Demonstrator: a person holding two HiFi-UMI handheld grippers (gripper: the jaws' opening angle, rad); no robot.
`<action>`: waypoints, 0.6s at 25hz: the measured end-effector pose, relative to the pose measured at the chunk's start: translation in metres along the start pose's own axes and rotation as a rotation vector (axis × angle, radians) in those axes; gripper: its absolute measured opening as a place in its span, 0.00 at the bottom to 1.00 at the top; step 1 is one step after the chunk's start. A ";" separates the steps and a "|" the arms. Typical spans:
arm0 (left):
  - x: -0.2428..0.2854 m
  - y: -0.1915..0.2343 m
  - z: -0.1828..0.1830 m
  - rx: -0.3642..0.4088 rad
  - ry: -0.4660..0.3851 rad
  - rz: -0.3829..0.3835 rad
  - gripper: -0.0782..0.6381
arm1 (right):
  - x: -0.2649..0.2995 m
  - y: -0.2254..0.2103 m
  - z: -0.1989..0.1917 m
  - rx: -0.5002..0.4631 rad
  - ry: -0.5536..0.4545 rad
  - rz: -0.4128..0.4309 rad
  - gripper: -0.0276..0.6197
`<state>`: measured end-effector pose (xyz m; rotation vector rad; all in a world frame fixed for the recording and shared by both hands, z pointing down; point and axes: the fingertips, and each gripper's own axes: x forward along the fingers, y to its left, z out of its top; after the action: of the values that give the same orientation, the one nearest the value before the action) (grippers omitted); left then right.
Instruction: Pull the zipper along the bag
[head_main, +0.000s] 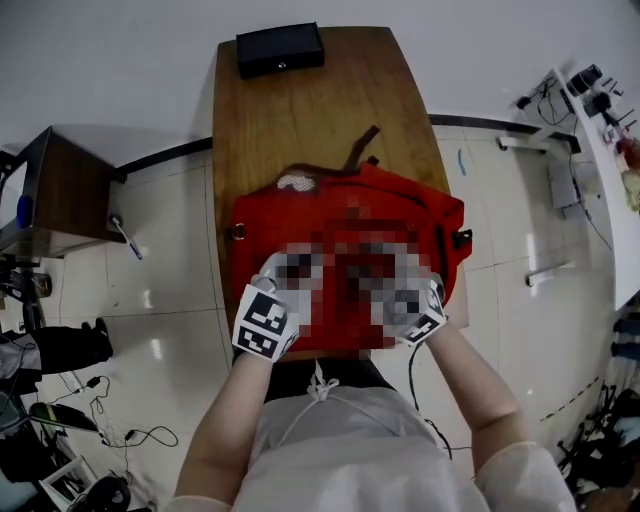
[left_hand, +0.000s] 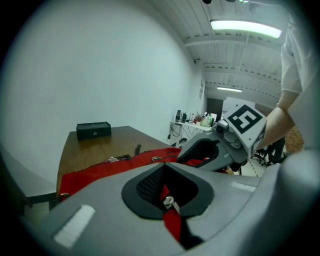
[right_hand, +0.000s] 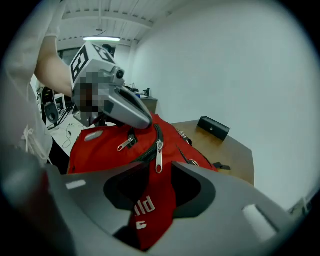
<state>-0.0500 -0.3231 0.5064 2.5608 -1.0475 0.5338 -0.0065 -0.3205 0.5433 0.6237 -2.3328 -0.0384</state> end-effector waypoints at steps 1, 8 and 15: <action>0.005 0.001 0.001 0.001 0.012 -0.002 0.12 | 0.001 0.000 0.000 -0.033 0.005 0.002 0.25; 0.026 -0.004 -0.006 0.036 0.120 -0.068 0.12 | 0.003 0.001 0.010 -0.068 -0.030 0.059 0.08; 0.033 0.004 -0.016 0.007 0.137 -0.057 0.12 | 0.010 -0.001 0.004 0.084 -0.003 0.136 0.06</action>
<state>-0.0343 -0.3386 0.5358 2.5118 -0.9253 0.6880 -0.0152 -0.3267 0.5463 0.5039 -2.3837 0.1214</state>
